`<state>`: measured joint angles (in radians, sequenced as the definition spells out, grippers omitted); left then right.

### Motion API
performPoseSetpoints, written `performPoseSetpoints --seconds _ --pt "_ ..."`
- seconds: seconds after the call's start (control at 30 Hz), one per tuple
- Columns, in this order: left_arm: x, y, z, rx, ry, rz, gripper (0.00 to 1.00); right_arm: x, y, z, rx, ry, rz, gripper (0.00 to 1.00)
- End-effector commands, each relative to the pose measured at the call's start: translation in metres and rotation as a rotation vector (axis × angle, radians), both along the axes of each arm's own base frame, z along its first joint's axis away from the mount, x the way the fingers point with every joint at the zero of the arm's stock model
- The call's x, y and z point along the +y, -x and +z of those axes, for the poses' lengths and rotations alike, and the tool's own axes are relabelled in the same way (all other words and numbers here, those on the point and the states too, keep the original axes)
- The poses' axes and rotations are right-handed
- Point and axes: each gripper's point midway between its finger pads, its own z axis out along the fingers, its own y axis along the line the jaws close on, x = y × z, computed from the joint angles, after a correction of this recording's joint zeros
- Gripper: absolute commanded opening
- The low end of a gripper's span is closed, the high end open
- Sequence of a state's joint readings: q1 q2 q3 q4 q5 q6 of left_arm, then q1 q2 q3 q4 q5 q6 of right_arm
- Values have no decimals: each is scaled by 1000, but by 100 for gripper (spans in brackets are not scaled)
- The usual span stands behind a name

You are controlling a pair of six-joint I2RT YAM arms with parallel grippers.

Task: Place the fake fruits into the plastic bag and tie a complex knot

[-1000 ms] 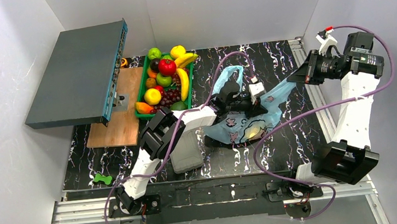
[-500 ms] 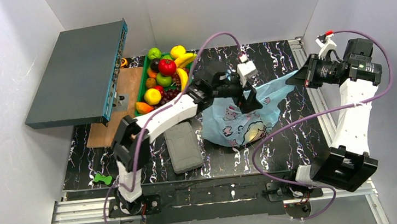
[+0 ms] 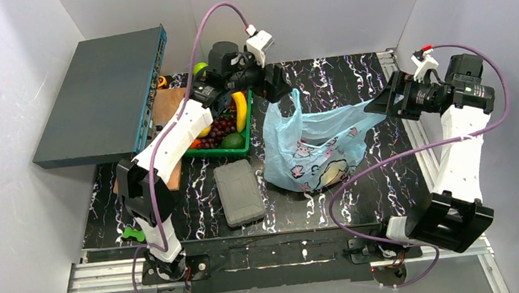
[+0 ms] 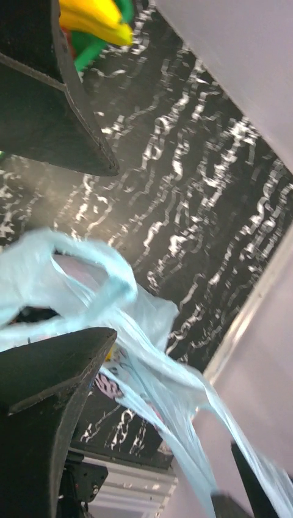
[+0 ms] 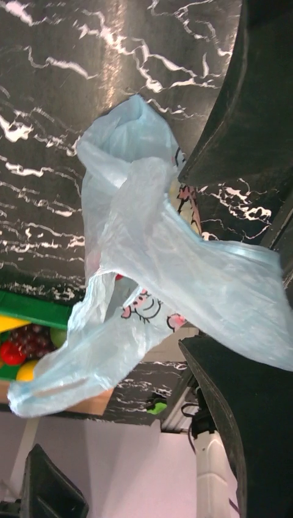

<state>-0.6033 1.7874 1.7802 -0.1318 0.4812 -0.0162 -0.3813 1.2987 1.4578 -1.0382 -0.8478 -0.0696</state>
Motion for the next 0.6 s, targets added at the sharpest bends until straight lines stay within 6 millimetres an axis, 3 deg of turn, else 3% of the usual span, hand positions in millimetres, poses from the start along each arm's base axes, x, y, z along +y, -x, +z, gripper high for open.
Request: performPoseSetpoints --seconds 0.0,0.13,0.23,0.37,0.57 --pt "31 -4 0 66 -18 43 91 -16 2 2 -24 102 -112 98" --pt "37 8 5 -3 -49 -26 90 -21 5 14 -58 125 -169 98" --pt "38 14 6 -93 -132 -121 89 -14 10 50 -155 127 -145 98" --pt "38 2 -4 -177 -276 -188 84 0 18 89 -263 108 -84 98" --pt "24 -8 -27 -399 -526 -227 78 16 26 117 -345 72 -1 98"
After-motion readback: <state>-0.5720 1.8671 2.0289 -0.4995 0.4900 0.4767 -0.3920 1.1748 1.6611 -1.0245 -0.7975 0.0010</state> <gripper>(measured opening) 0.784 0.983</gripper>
